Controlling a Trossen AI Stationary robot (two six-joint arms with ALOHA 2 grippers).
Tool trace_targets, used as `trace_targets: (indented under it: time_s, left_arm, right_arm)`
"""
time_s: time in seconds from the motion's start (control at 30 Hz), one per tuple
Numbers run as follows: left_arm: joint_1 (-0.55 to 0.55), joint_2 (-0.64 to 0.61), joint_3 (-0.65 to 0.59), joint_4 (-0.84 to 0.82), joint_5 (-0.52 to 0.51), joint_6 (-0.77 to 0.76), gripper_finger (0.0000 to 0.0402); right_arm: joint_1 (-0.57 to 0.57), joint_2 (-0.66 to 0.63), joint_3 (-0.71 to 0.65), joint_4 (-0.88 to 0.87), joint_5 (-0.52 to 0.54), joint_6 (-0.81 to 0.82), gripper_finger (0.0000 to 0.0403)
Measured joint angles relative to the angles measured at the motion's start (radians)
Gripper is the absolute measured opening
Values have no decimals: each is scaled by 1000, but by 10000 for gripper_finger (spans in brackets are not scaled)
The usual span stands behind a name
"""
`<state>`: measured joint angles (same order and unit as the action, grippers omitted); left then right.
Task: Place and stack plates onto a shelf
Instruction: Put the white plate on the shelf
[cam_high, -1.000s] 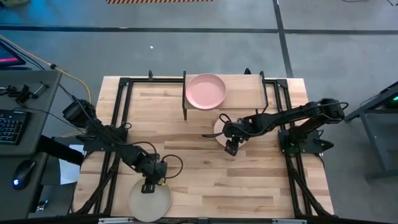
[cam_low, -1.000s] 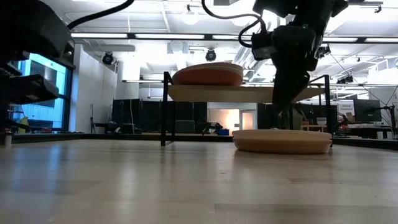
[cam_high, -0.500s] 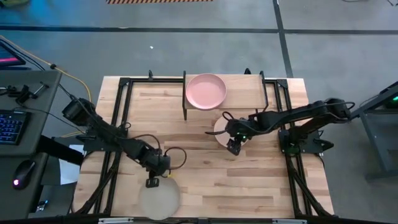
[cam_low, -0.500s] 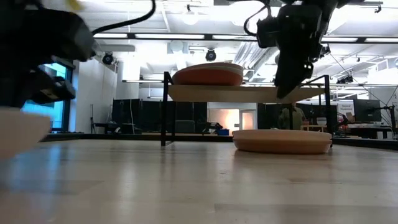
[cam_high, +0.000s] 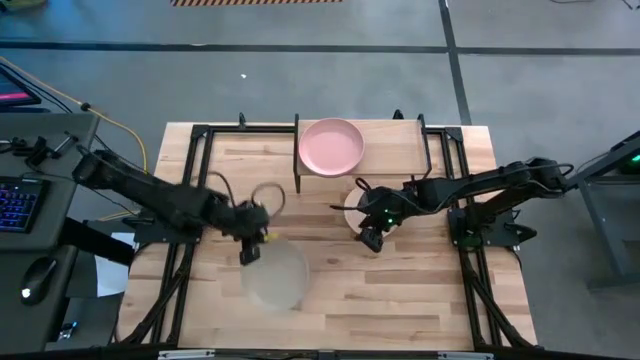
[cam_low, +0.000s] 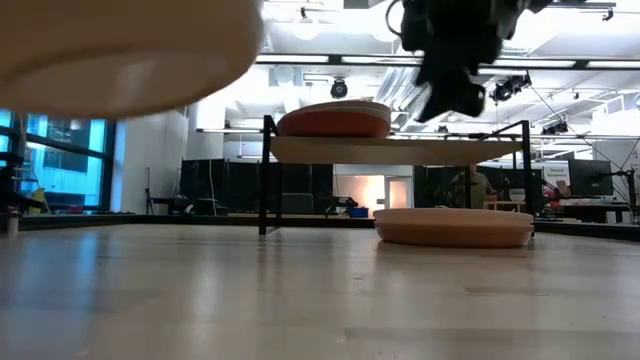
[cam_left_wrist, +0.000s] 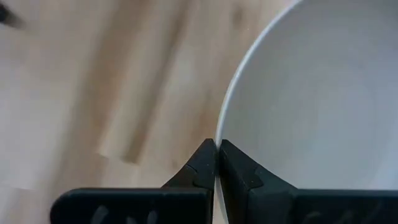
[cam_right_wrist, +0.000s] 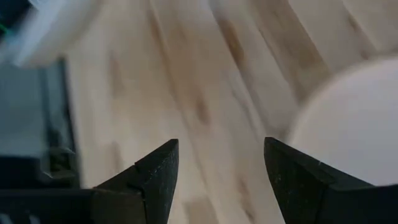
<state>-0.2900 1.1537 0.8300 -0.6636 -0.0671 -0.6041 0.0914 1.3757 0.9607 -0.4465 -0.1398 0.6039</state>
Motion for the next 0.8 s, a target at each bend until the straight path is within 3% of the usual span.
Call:
trace_targets:
  time_s: [0.17,0.37,0.8]
  left_arm:
    - [102,-58,60,-41,-93,-78,1]
    - [172,-14,89,-23,-102,-108,1]
    - [194,78,89,120,-128,-142,0]
  right_arm:
    - [-12,14,0,201,0,152,216]
    - [-50,20,0,359,7,365,216]
    - [-66,20,-1,360,-5,435,216]
